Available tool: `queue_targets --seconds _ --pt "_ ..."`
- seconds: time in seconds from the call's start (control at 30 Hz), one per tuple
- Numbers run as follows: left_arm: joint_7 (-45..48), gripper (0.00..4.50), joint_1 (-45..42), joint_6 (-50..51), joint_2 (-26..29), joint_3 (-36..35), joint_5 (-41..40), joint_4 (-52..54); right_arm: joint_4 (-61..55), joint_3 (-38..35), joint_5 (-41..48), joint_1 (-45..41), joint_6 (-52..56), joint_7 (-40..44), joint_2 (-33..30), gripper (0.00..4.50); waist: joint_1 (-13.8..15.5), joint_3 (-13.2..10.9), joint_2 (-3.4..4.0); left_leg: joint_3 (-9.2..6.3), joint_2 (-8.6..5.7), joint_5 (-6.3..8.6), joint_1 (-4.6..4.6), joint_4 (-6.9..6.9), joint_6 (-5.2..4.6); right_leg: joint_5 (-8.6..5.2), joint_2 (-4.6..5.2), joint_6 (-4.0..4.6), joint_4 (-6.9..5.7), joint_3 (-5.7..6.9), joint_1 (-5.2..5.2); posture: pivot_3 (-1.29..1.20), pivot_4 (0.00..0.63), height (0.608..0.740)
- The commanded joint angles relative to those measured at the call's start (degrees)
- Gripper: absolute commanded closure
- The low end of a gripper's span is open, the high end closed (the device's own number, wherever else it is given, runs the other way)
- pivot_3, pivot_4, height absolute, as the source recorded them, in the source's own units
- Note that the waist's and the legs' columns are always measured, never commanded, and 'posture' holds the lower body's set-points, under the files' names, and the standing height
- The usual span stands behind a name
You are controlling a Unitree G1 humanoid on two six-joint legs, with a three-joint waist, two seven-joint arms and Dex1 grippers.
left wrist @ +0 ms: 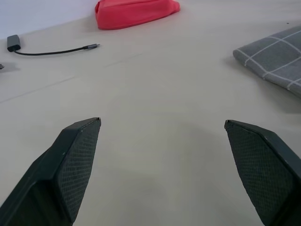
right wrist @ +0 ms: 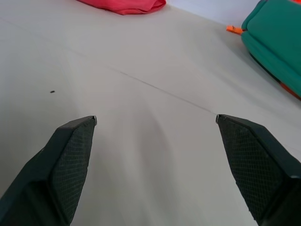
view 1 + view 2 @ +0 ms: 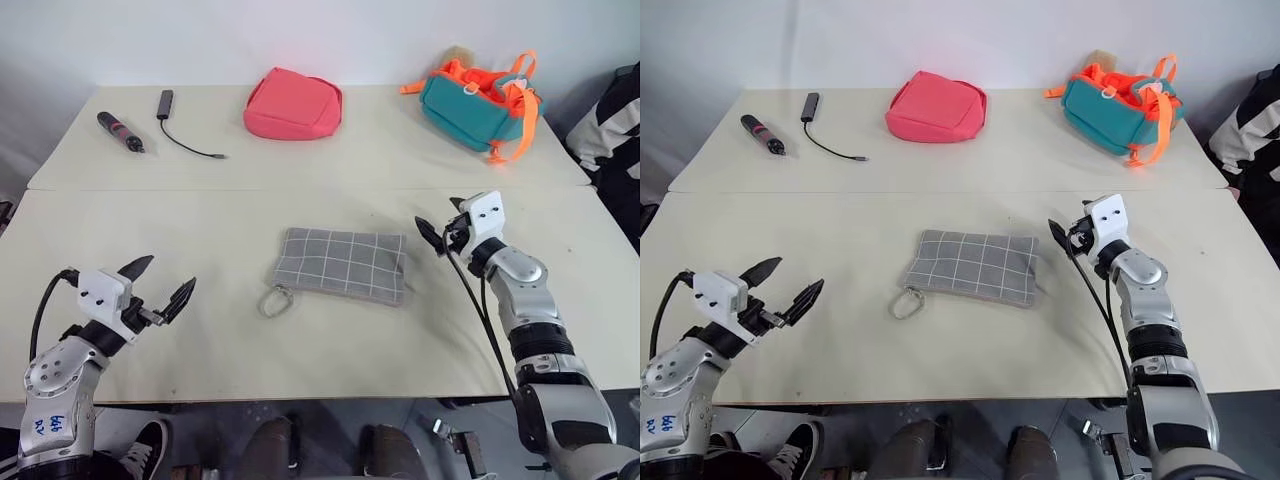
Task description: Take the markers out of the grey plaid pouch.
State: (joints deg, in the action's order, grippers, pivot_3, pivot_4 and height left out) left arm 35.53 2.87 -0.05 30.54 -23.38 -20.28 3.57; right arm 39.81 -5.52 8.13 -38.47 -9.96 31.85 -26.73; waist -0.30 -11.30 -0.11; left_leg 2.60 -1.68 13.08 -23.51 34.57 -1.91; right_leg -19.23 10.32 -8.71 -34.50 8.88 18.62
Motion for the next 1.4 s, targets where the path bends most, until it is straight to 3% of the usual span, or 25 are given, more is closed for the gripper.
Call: queue_targets --seconds 0.03,0.17,0.3,0.4,0.5,0.7,0.9,1.4 --pt "0.49 0.0 -0.16 -3.21 1.06 0.3 1.73 -0.8 -3.5 -1.64 0.69 0.49 0.01 -0.39 -0.81 0.24 0.02 0.0 0.0 0.0 0.0 0.0 0.0 0.0 0.0 0.0 0.0 0.0 0.0 0.0 0.0 0.0 0.15 0.74" --pt "-0.78 0.0 -1.25 -4.55 1.74 1.2 4.81 -2.42 -7.15 -1.27 1.92 1.09 2.28 1.31 -0.47 0.24 0.06 0.0 0.0 0.0 0.0 0.0 0.0 0.0 0.01 0.0 0.0 0.0 0.01 0.0 0.01 0.0 0.15 0.74" --pt "0.06 0.0 -3.43 -5.59 1.93 1.74 4.49 -4.19 -18.92 -0.46 9.82 3.27 9.7 8.72 1.66 0.41 0.09 0.0 0.0 0.0 0.04 0.01 0.0 -0.01 0.01 0.0 -0.01 0.0 0.0 -0.02 0.02 0.0 0.15 0.74" --pt "-0.56 0.0 -5.74 -7.82 2.59 3.0 7.23 -6.99 -26.02 1.24 12.78 4.81 15.21 11.51 2.75 1.21 0.13 0.0 0.01 0.0 0.04 0.02 0.0 -0.02 0.0 0.0 -0.01 0.0 0.0 -0.01 0.02 0.0 0.15 0.74" --pt "-2.11 0.0 -10.15 -12.99 4.0 5.86 12.74 -12.8 -29.08 6.72 7.59 7.44 15.89 10.83 3.76 2.27 0.19 0.03 -0.05 0.01 0.04 0.03 0.04 -0.03 0.03 0.0 -0.01 0.0 -0.08 0.01 0.07 0.0 0.15 0.74" --pt "-2.03 0.0 -15.85 -22.11 5.45 11.05 18.62 -20.32 -26.44 8.07 1.3 8.6 15.24 6.49 2.77 4.41 0.28 0.02 -0.05 0.18 -0.06 0.02 -0.02 -0.06 0.0 0.01 0.09 0.0 -0.17 -0.03 0.23 0.0 0.15 0.74" --pt "-0.32 0.0 -22.63 -31.42 4.96 17.87 22.55 -28.14 -21.93 8.65 -2.4 8.19 12.27 5.35 1.18 4.46 0.21 0.03 -0.05 0.22 -0.03 -0.01 0.02 -0.06 0.01 0.01 0.08 0.01 -0.23 -0.03 0.23 0.0 0.15 0.74" --pt "3.19 0.0 -38.27 -48.48 0.37 30.39 27.81 -46.9 -24.2 9.67 -2.63 9.38 11.97 6.98 3.25 4.46 0.13 0.05 -0.1 0.38 0.08 -0.18 0.08 0.01 -0.29 0.03 0.07 0.04 -0.3 0.04 0.22 0.0 0.15 0.74"
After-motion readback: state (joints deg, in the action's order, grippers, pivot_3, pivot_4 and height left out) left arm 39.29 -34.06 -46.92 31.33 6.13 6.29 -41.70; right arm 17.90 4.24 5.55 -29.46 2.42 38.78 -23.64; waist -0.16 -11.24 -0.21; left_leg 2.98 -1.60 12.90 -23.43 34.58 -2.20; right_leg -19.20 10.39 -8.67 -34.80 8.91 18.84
